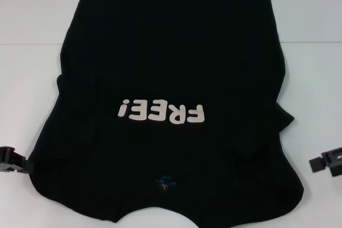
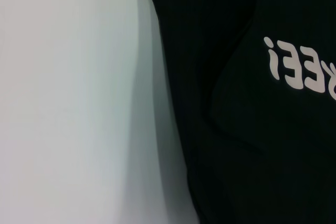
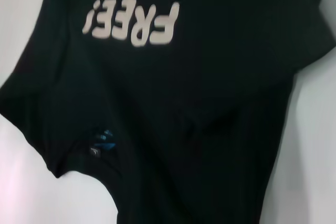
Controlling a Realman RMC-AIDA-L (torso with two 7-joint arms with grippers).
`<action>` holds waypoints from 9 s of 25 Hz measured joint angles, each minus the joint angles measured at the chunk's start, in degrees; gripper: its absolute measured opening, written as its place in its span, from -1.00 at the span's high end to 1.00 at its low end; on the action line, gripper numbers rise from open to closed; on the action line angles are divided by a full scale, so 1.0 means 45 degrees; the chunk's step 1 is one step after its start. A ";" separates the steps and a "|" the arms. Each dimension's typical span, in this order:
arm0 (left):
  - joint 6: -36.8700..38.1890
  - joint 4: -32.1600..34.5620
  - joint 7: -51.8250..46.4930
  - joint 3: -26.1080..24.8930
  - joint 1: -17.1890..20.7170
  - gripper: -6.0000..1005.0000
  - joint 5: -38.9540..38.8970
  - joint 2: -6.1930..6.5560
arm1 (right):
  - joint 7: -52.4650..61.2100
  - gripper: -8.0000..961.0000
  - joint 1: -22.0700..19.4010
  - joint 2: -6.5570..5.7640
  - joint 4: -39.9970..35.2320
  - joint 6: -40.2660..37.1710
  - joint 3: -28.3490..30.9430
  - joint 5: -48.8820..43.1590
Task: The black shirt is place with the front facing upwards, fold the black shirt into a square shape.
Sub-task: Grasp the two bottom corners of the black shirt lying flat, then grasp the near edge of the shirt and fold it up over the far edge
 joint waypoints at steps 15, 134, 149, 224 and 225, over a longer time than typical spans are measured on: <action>-0.0078 -0.0063 0.0019 -0.0001 -0.0088 0.88 0.0001 -0.0020 | 0.0036 -0.96 0.0712 0.0596 0.1129 0.1642 -0.1839 -0.0015; -0.0265 -0.1439 -0.0934 -0.0139 -0.0209 -0.72 0.1045 0.0328 | -0.1805 0.87 0.0670 0.0186 0.0301 -0.0165 -0.3156 0.0005; 0.0001 -0.1467 -0.0914 -0.0107 -0.0302 -0.72 0.0881 0.0231 | -0.1806 0.87 0.0670 0.0186 0.0301 -0.0167 -0.3137 0.0017; 0.2409 -0.1050 -0.0107 0.0942 -0.0823 0.92 0.1194 0.0361 | -0.3169 0.87 0.0743 0.0244 0.0692 -0.1498 -0.3310 -0.0240; 0.2618 -0.1093 -0.0036 0.1048 -0.0844 0.92 0.1202 0.0388 | -0.3268 0.87 0.0731 0.0259 0.0751 -0.1567 -0.3388 -0.0281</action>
